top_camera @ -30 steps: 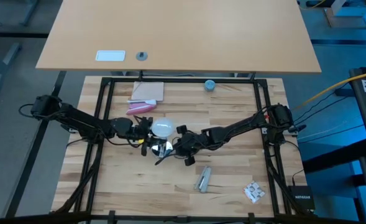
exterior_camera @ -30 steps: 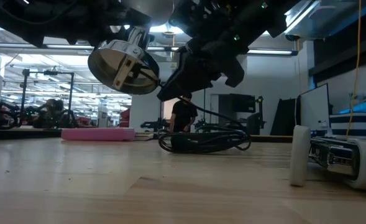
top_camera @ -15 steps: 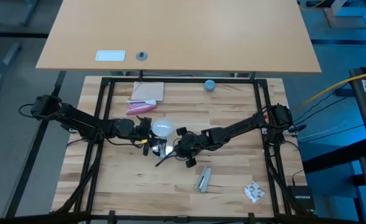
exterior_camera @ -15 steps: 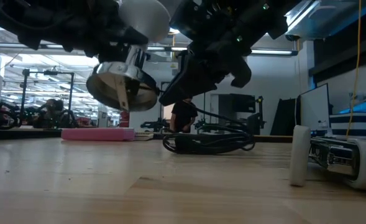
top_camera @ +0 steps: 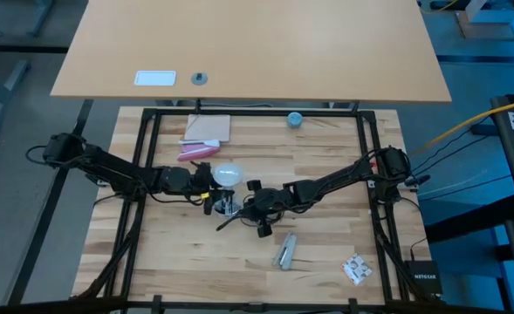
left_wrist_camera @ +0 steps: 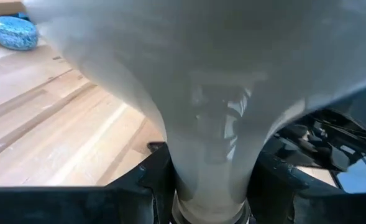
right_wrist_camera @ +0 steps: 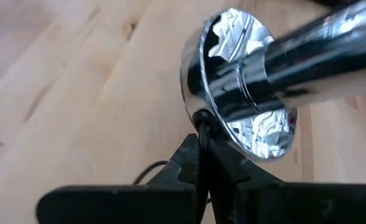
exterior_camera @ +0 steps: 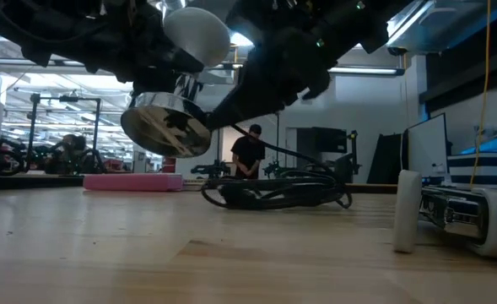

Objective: Screw lightbulb
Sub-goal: Remove the lightbulb from the lamp

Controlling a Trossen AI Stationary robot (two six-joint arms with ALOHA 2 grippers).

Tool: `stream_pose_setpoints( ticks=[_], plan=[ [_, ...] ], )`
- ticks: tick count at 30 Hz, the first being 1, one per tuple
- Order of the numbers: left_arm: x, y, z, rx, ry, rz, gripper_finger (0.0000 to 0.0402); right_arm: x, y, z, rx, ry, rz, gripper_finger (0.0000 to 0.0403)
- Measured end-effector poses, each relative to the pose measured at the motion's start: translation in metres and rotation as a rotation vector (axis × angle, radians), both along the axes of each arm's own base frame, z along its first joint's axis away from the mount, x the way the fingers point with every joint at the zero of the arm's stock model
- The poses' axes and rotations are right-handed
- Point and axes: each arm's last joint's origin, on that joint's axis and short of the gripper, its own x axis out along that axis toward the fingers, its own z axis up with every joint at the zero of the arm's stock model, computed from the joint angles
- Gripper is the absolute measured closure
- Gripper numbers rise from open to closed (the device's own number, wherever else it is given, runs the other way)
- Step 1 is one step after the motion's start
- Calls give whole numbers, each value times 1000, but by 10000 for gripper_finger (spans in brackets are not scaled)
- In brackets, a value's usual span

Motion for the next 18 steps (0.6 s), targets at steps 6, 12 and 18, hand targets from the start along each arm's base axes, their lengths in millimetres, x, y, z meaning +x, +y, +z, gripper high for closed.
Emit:
stream_pose_setpoints(
  ticks=[6, 12, 18],
  plan=[
    [0, 2, 0, 7, 0, 13, 253, 1, 5, 4, 18, -43, -21, 389],
    [0, 4, 0, 9, 4, 23, 253, 2, 8, 6, 32, -68, -48, 390],
    [0, 5, -1, 12, 8, 31, 253, 3, 8, 7, 86, -78, -117, 384]
  ],
)
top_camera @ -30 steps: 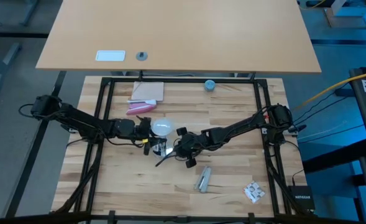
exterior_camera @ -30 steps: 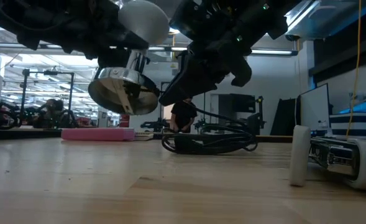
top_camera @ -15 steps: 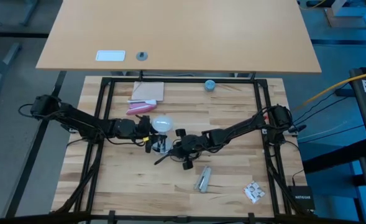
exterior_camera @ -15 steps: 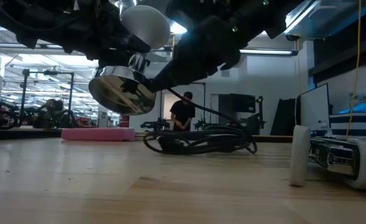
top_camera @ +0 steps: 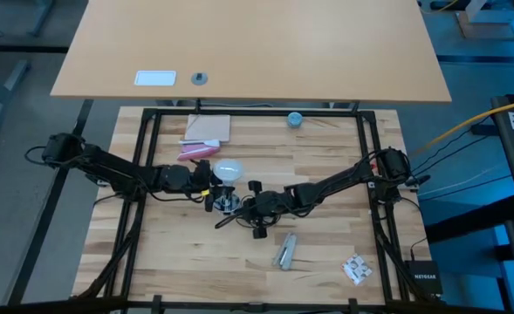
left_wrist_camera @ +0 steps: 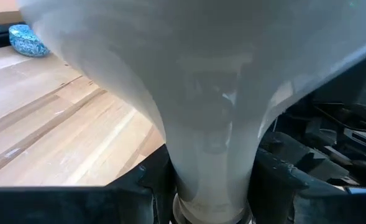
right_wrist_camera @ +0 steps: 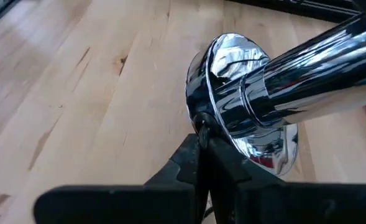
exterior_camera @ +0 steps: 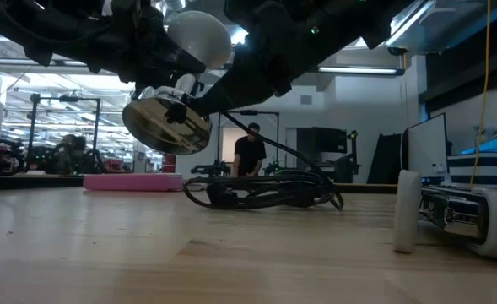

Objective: Screw lightbulb
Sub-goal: Remove the lightbulb from the lamp

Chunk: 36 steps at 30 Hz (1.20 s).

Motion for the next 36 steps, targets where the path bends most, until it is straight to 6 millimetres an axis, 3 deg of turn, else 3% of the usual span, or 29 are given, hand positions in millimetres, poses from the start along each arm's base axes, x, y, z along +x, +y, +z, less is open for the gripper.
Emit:
stream_pose_setpoints(
  ticks=[16, 23, 28, 36],
  plan=[
    [0, 0, 1, 2, -13, 6, 253, 3, -1, 5, -2, -58, -14, 376],
    [-3, 4, -10, 54, 78, 29, 253, 5, 0, 18, 17, -113, 4, 307],
    [-2, 8, -9, 82, 78, 64, 254, 3, -1, 8, 7, -57, 9, 251],
    [-1, 8, -4, 80, 41, 59, 254, -6, -4, -6, -59, 110, -35, 233]
  ],
)
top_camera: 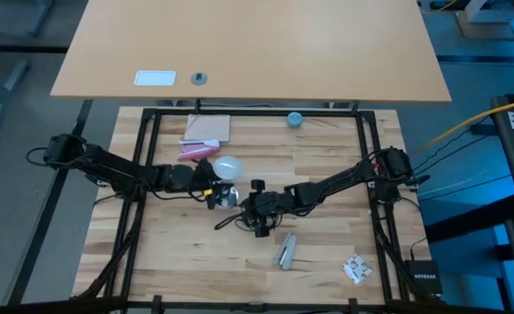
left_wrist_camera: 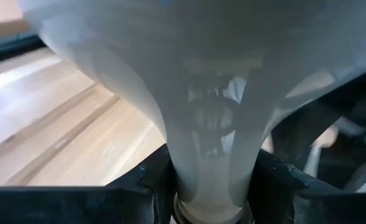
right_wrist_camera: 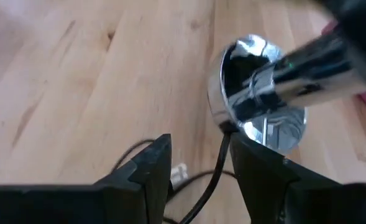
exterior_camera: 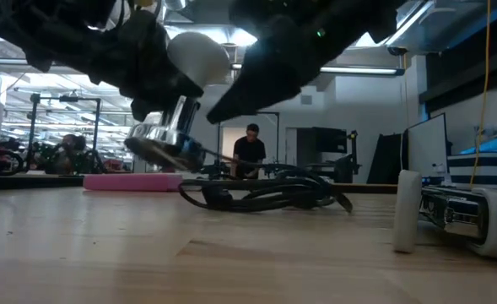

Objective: Screw lightbulb
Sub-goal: Remove the lightbulb from the lamp

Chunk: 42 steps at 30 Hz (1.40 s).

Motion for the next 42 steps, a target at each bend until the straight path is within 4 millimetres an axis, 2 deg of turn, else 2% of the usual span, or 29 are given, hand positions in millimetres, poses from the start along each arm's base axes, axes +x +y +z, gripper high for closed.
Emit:
stream_pose_setpoints(
  ticks=[7, 12, 29, 34, 42],
  plan=[
    [2, 0, 8, -13, -81, -9, 254, -1, -1, -2, -9, 23, -7, 233],
    [2, -1, 10, -34, -110, -14, 254, -4, -3, -5, -29, 47, -100, 233],
    [2, -5, 11, -48, -116, -55, 254, -5, -6, -7, -45, 53, -182, 233],
    [3, -7, 11, -63, -110, -125, 254, -5, -8, -7, -87, 59, -159, 233],
    [3, -7, 12, -36, -122, -139, 254, 0, -8, -4, 52, 29, -23, 233]
  ],
)
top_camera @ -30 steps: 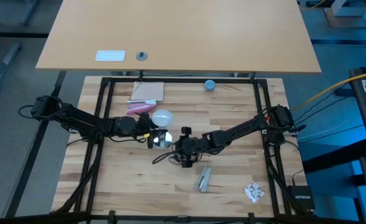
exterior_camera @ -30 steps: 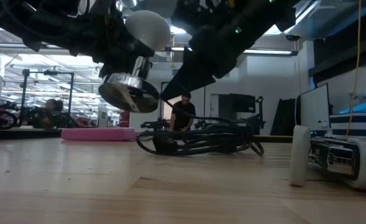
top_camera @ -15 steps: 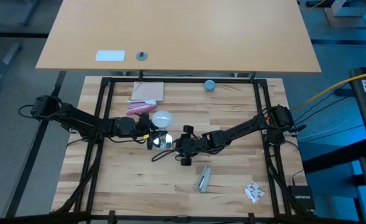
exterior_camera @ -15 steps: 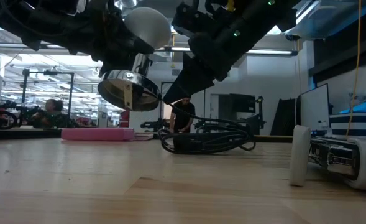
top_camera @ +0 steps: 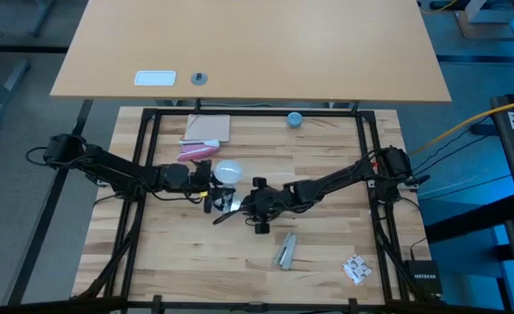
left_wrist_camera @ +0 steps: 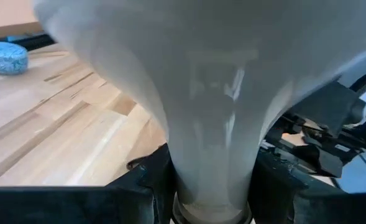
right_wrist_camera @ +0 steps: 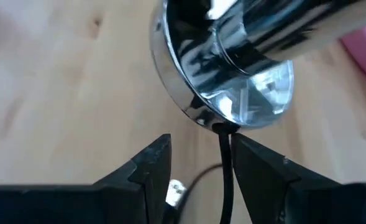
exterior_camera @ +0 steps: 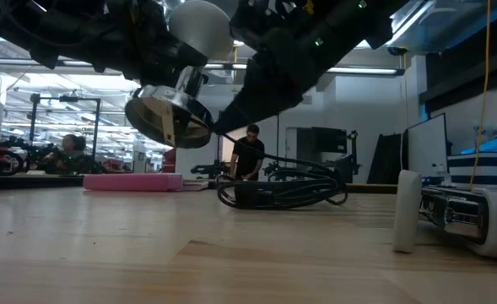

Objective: Screw lightbulb
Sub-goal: Remove the lightbulb from the lamp

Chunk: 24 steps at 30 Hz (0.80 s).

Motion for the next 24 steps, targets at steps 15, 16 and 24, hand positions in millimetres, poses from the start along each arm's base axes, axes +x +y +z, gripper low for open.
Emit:
stream_pose_setpoints(
  ticks=[15, 16, 24],
  plan=[
    [0, 1, 1, 17, -4, 18, 254, 11, 5, 16, 86, -198, 79, 233],
    [0, 1, 1, 17, -4, 18, 254, 11, 5, 16, 78, -199, 85, 233],
    [-1, 1, -4, 135, 57, -5, 254, 6, 4, 8, -38, -102, 135, 233]
  ],
)
